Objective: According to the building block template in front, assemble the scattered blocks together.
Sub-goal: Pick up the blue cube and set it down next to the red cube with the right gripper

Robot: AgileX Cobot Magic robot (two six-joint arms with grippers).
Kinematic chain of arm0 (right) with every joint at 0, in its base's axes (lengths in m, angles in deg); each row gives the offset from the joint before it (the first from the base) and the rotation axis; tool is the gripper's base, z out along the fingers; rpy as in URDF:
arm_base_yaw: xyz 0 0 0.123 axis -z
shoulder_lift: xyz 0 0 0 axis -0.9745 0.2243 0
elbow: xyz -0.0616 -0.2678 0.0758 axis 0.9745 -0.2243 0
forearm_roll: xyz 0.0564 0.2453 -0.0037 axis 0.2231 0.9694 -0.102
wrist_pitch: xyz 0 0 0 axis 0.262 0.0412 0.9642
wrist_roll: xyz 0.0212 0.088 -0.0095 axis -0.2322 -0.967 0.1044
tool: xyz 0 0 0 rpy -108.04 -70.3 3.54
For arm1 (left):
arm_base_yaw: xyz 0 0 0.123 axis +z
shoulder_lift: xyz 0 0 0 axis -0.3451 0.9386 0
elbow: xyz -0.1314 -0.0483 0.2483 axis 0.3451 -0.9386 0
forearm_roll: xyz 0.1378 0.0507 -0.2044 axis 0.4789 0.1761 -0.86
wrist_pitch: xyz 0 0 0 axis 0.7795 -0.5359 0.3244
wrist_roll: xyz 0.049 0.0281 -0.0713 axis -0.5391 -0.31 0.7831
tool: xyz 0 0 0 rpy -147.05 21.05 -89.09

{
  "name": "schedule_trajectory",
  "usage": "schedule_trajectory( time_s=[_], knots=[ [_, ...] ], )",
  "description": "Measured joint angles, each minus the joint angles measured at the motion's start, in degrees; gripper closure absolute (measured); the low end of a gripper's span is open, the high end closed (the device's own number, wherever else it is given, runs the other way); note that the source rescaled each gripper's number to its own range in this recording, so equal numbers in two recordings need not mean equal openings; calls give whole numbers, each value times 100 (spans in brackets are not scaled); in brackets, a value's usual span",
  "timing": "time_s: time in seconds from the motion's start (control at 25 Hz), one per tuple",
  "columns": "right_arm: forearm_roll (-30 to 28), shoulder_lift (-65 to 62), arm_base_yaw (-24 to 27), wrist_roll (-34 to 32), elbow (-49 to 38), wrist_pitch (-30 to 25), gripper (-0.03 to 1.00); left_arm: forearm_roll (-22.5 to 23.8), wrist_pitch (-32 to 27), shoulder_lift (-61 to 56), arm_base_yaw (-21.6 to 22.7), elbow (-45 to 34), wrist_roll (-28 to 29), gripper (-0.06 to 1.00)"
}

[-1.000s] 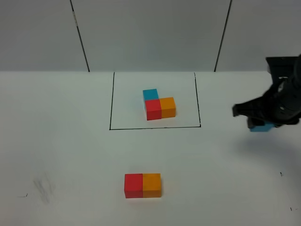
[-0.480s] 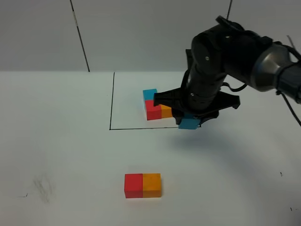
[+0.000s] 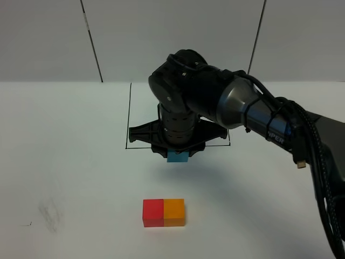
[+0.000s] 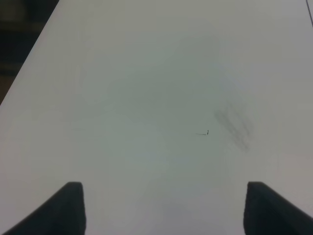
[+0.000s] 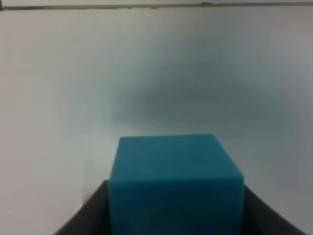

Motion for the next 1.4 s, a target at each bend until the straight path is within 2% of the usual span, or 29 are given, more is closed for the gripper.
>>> schedule_trajectory(
  time_s=[0.16,0.52,0.68,0.88,1.4],
  knots=[
    [163,0,-79,-190,30,-23,77,0,0,0,0,0,0,31],
    [370,288,-311,-118,84,59,77,0,0,0,0,0,0,31],
    [396,664,-312,-60,318,35,77,0,0,0,0,0,0,31],
    [396,976,-312,-60,697,-262,77,0,0,0,0,0,0,31],
    [429,1102,-312,-232,773,-318,78,0,0,0,0,0,19,31]
  ],
)
